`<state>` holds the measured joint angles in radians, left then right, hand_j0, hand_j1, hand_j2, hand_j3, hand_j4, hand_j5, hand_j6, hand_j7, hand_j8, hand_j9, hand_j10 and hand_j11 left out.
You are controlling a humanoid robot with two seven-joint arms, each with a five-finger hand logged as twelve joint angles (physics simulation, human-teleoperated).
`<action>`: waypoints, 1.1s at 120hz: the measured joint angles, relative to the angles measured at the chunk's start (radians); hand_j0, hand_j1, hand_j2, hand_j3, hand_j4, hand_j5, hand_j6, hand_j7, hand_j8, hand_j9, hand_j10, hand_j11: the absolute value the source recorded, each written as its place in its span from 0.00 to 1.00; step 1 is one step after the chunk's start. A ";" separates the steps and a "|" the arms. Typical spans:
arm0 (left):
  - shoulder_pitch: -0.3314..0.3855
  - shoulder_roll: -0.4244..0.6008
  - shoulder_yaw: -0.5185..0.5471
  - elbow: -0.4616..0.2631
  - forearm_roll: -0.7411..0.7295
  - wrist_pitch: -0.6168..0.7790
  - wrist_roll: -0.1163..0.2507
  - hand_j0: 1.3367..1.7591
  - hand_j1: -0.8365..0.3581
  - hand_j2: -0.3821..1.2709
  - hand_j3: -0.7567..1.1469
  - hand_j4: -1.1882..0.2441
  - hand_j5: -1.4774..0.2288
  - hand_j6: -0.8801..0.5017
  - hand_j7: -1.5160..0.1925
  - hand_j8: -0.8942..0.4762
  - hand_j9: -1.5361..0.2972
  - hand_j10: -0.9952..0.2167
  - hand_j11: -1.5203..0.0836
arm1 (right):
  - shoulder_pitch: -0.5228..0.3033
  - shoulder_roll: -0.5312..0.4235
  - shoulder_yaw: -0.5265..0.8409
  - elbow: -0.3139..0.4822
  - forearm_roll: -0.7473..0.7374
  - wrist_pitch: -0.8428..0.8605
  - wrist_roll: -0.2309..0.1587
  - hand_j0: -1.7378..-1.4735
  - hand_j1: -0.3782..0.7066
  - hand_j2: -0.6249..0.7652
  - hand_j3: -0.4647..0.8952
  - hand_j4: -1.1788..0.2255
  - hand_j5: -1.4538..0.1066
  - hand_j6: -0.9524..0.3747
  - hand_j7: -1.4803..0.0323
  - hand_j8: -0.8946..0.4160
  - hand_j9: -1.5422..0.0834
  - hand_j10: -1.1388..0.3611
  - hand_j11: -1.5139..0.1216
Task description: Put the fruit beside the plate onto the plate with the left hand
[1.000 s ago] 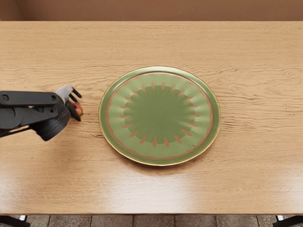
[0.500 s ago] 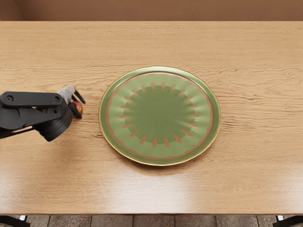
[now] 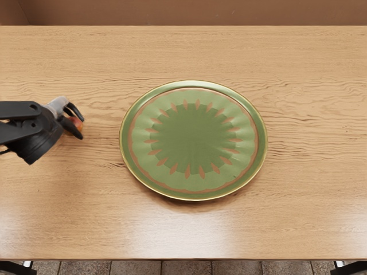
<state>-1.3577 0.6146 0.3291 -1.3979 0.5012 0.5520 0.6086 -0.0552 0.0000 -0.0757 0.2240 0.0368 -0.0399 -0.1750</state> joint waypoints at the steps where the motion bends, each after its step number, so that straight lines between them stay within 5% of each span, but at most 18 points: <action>1: 0.000 0.008 -0.005 -0.003 0.000 -0.004 0.000 0.74 0.40 0.50 0.35 0.25 0.19 0.33 0.22 0.38 0.26 0.32 0.22 | 0.000 0.000 0.000 0.000 0.000 0.000 0.000 0.30 0.07 0.44 0.34 0.81 0.90 0.69 0.95 0.65 0.92 0.73 0.90; 28: 0.010 0.137 -0.192 -0.069 -0.071 -0.180 -0.002 0.73 0.39 0.50 0.38 0.25 0.16 0.36 0.20 0.41 0.22 0.30 0.20 | 0.000 0.000 0.000 0.000 0.000 0.000 0.000 0.30 0.07 0.44 0.34 0.81 0.90 0.69 0.95 0.65 0.92 0.73 0.90; 74: 0.008 0.153 -0.462 -0.090 -0.330 -0.500 0.002 0.73 0.36 0.56 0.40 0.27 0.12 0.41 0.16 0.45 0.18 0.33 0.21 | 0.000 0.000 0.000 0.000 0.000 0.000 0.000 0.30 0.07 0.44 0.34 0.81 0.90 0.69 0.95 0.65 0.92 0.73 0.90; 108: -0.024 -0.033 -0.529 -0.086 -0.370 -0.564 0.002 0.74 0.42 0.51 0.40 0.26 0.13 0.37 0.18 0.42 0.19 0.29 0.22 | 0.000 0.000 0.000 0.000 0.000 0.000 0.000 0.30 0.07 0.44 0.34 0.81 0.90 0.69 0.95 0.65 0.92 0.73 0.90; 132: -0.024 -0.182 -0.487 -0.043 -0.215 -0.562 0.002 0.75 0.44 0.49 0.40 0.26 0.13 0.37 0.18 0.42 0.19 0.27 0.22 | 0.000 0.000 0.000 0.000 0.000 0.000 0.000 0.30 0.07 0.44 0.34 0.81 0.90 0.69 0.95 0.65 0.92 0.73 0.90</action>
<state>-1.3820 0.4323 -0.1582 -1.4407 0.2864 -0.0103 0.6102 -0.0552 0.0000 -0.0756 0.2240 0.0368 -0.0399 -0.1752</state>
